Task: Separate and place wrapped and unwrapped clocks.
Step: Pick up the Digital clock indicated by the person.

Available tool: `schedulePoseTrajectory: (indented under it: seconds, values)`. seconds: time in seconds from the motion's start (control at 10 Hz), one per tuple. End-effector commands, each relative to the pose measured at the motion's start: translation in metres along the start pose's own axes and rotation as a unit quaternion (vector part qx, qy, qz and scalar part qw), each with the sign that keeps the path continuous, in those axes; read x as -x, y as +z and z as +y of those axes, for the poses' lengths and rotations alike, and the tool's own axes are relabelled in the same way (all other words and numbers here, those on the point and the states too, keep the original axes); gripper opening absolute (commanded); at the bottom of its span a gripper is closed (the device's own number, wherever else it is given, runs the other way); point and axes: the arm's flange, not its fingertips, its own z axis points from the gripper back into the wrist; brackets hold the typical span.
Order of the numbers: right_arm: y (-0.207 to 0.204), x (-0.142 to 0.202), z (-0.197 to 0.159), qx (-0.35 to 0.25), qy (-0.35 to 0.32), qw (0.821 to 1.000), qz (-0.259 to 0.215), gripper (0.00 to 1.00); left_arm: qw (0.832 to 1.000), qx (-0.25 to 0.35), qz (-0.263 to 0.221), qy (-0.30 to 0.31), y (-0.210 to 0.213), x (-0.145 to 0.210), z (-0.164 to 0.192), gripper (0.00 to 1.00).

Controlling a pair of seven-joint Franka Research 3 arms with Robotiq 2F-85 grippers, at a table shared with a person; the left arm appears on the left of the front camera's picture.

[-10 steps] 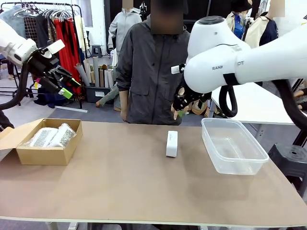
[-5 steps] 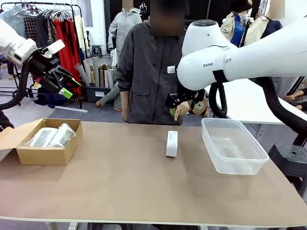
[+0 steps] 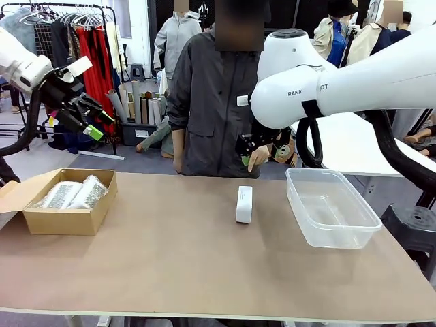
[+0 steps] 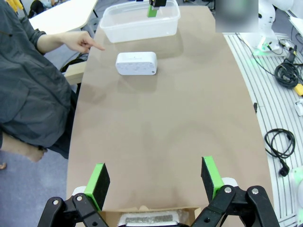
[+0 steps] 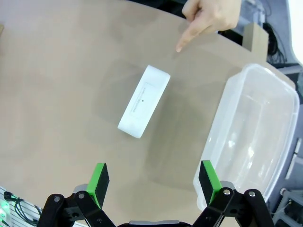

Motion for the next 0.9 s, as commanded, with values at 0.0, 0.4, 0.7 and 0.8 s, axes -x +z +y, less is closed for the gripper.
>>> schedulePoseTrajectory:
  seconds: [0.0,0.4,0.7,0.8]
  values:
    - [0.002,0.002,-0.002,0.011,0.002,1.000,-0.003,1.00,1.000,-0.001,0.000,-0.001,0.001,-0.001,-0.002,1.00]
    - [-0.013,-0.009,0.005,-0.005,-0.065,0.998,0.024,1.00,1.000,-0.001,0.000,-0.001,0.001,-0.001,-0.002,1.00]
    - [-0.047,-0.032,0.011,0.000,-0.186,0.980,0.072,1.00,1.000,-0.001,0.000,-0.001,0.001,-0.001,-0.002,1.00]
    - [-0.060,-0.039,0.010,0.006,-0.219,0.973,0.072,1.00,1.000,-0.001,0.000,-0.001,0.001,-0.001,-0.002,1.00]
